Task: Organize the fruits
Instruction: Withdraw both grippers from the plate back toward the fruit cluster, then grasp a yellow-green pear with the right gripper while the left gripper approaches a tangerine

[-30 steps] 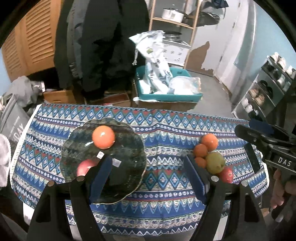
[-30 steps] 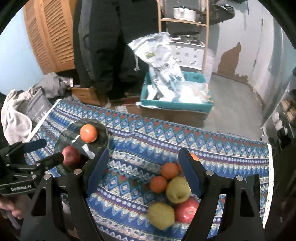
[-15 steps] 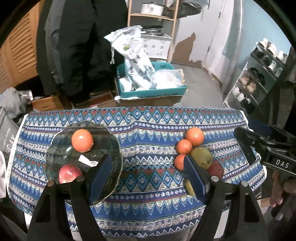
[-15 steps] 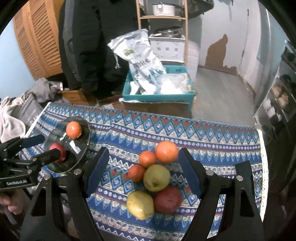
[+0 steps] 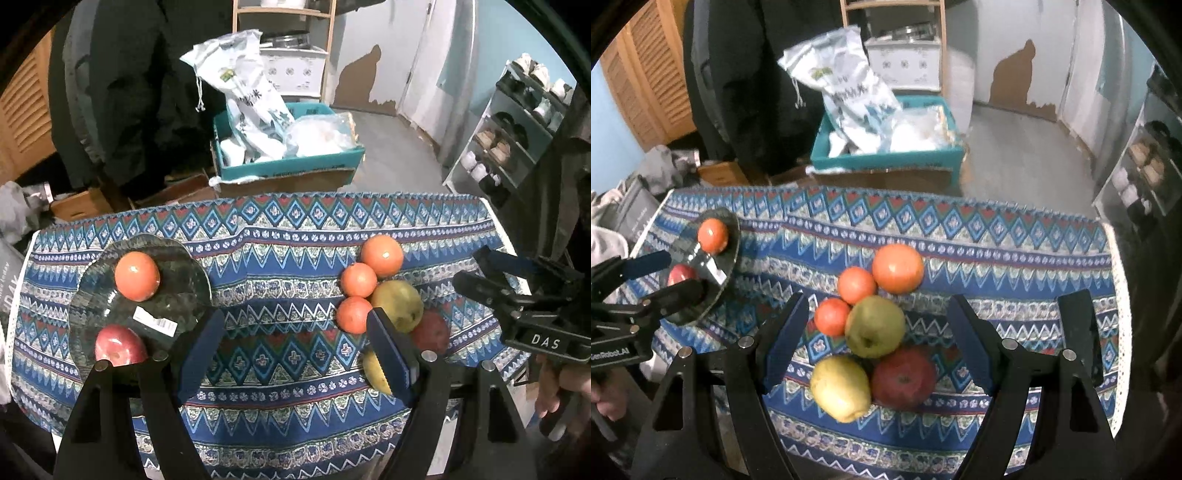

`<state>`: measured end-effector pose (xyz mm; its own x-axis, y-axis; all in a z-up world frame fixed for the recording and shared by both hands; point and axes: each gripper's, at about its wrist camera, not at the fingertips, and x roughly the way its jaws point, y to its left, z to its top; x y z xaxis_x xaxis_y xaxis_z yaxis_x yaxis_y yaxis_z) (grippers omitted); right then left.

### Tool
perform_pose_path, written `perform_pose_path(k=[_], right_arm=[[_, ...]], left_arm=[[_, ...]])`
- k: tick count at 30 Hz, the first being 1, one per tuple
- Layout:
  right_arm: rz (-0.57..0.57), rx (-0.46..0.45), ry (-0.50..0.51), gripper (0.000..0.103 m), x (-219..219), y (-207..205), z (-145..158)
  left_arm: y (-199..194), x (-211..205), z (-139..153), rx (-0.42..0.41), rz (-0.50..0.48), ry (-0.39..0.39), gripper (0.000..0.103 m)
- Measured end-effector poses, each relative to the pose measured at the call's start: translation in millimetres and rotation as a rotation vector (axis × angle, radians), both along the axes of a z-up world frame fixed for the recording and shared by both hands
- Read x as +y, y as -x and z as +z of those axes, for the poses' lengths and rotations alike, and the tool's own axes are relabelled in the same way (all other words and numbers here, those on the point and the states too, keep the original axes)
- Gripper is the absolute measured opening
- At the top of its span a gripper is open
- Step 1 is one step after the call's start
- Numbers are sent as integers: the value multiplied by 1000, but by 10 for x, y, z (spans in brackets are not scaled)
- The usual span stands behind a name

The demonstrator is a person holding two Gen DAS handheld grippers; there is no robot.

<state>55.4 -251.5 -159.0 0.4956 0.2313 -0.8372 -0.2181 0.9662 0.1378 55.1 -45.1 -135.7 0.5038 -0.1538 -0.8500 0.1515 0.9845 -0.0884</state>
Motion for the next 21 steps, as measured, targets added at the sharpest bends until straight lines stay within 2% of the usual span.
perform_pose_path(k=[10,21], right_arm=[[29,135,5,78,34,-158,-519],[96,245,-15,78,169,-288,-906]], left_arm=[[-105,-126,-418,81,-22,-33,81],[-221,-92,-812,182,-9,6,81]])
